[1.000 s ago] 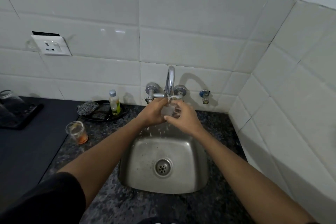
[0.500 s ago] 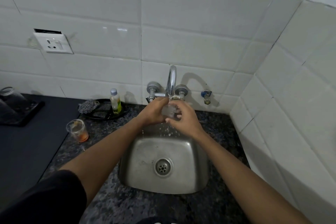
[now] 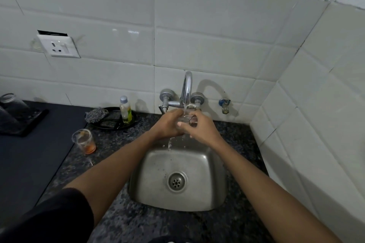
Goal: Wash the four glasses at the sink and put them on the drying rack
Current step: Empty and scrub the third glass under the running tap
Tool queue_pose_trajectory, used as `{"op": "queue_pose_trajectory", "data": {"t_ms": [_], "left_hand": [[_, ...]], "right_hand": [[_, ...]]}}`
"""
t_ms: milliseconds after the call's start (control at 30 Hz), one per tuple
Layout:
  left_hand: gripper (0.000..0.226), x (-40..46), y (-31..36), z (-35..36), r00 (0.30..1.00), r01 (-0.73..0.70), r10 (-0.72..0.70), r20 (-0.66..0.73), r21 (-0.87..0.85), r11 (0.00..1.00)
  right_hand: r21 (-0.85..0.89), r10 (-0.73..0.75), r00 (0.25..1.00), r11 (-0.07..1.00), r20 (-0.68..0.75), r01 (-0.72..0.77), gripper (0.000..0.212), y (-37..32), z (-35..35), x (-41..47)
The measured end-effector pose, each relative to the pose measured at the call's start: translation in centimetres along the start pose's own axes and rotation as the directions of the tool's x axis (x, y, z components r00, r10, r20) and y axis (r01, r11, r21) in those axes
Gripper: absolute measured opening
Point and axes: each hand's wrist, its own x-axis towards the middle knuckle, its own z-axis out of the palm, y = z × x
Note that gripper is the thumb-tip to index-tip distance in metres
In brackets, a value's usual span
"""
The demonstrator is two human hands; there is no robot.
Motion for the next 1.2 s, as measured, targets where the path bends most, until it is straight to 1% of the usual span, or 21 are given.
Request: {"op": "queue_pose_trajectory", "data": {"t_ms": [67,100,133,200,267,300,333,400,500,567,633,733,767,833,867,933,1033,1067,1100,1133,1200], "left_hand": [[0.063,-0.3,0.3,0.5,0.987,0.155,-0.144,0.074,-0.181,0.971],[0.062,-0.4,0.3,0.6,0.960,0.270,-0.228,0.165,-0.317,0.909],[0.058,-0.7,0.4,0.5,0.922,0.378,-0.281,0.268,-0.459,0.804],[0.050,-1.3,0.7,-0.1,0.855,0.519,-0.307,0.419,-0.678,0.521],[0.056,-1.6,0.2,-0.5,0.826,0.556,-0.265,0.497,-0.794,0.245],[0.057,-1.8,-0.1,-0.6,0.819,0.559,-0.257,0.513,-0.813,0.161],[0.055,-1.9,-0.2,-0.4,0.809,0.566,-0.269,0.523,-0.816,0.116],[0.048,-1.8,-0.6,0.5,0.772,0.602,-0.341,0.536,-0.789,0.123],[0.044,-0.9,-0.9,2.0,0.723,0.632,-0.474,0.503,-0.759,0.159],[0.030,-0.3,-1.4,2.8,0.693,0.619,-0.527,0.492,-0.780,0.086],[0.025,-0.1,-2.2,3.4,0.623,0.595,-0.618,0.479,-0.803,-0.023],[0.025,0.1,-2.2,4.1,0.562,0.549,-0.690,0.456,-0.830,-0.102],[0.027,0.3,-1.9,4.2,0.542,0.550,-0.709,0.451,-0.829,-0.106],[0.033,0.2,-1.3,4.0,0.528,0.542,-0.732,0.430,-0.835,-0.100],[0.035,0.3,-0.9,4.0,0.524,0.546,-0.749,0.405,-0.835,-0.069],[0.038,0.7,-1.1,4.4,0.539,0.527,-0.763,0.356,-0.850,-0.024],[0.051,1.2,-1.9,5.2,0.548,0.482,-0.779,0.305,-0.876,-0.004],[0.055,1.2,-2.0,5.4,0.544,0.492,-0.774,0.322,-0.870,-0.016],[0.052,1.2,-2.0,5.3,0.533,0.489,-0.776,0.337,-0.871,-0.043],[0.045,1.2,-1.6,5.0,0.525,0.493,-0.775,0.351,-0.868,-0.059],[0.051,1.1,-1.0,4.1,0.533,0.518,-0.748,0.396,-0.852,-0.083]], "right_hand": [[-0.078,-0.046,0.998,0.996,-0.030,0.043,0.053,-0.3,-0.5,0.0],[-0.089,-0.064,0.998,0.994,-0.029,0.061,0.048,-0.4,-0.6,0.0],[-0.096,-0.083,0.996,0.992,-0.022,0.081,0.046,-0.3,-0.7,0.0],[-0.114,-0.110,0.994,0.987,0.000,0.110,0.046,-0.1,-0.8,-0.1],[-0.117,-0.118,0.993,0.986,0.018,0.119,0.047,0.2,-0.6,-0.2],[-0.121,-0.123,0.992,0.985,0.013,0.124,0.047,0.3,-0.5,-0.2],[-0.123,-0.134,0.991,0.983,0.010,0.134,0.047,0.4,-0.3,-0.2],[-0.156,-0.156,0.986,0.974,0.056,0.163,0.051,0.3,0.1,-0.2],[-0.320,-0.205,0.968,0.916,0.142,0.241,0.059,-0.4,1.2,-0.1],[-0.478,-0.294,0.949,0.822,0.110,0.310,0.062,-0.8,1.7,0.3],[-0.617,-0.364,0.928,0.712,0.084,0.335,0.059,-1.5,1.7,0.7],[-0.685,-0.350,0.928,0.646,0.128,0.338,0.047,-1.6,1.9,0.8],[-0.668,-0.312,0.935,0.661,0.168,0.341,0.043,-1.4,2.1,0.9],[-0.548,-0.204,0.944,0.774,0.259,0.318,0.033,-1.5,1.8,1.4],[-0.462,-0.142,0.944,0.844,0.298,0.273,0.031,-1.8,1.6,1.8],[-0.286,0.013,0.926,0.953,0.378,0.103,0.034,-2.4,1.2,3.2],[-0.238,0.233,0.832,0.963,0.504,-0.126,0.036,-3.0,0.7,5.2],[-0.250,0.265,0.794,0.957,0.547,-0.147,0.034,-2.9,0.6,5.8],[-0.265,0.252,0.766,0.958,0.591,-0.111,0.032,-2.6,0.5,6.3],[-0.278,0.189,0.751,0.961,0.633,-0.008,0.031,-2.5,0.3,6.4],[-0.322,-0.008,0.727,0.893,0.687,0.315,0.029,-2.0,-0.2,6.5]]}}
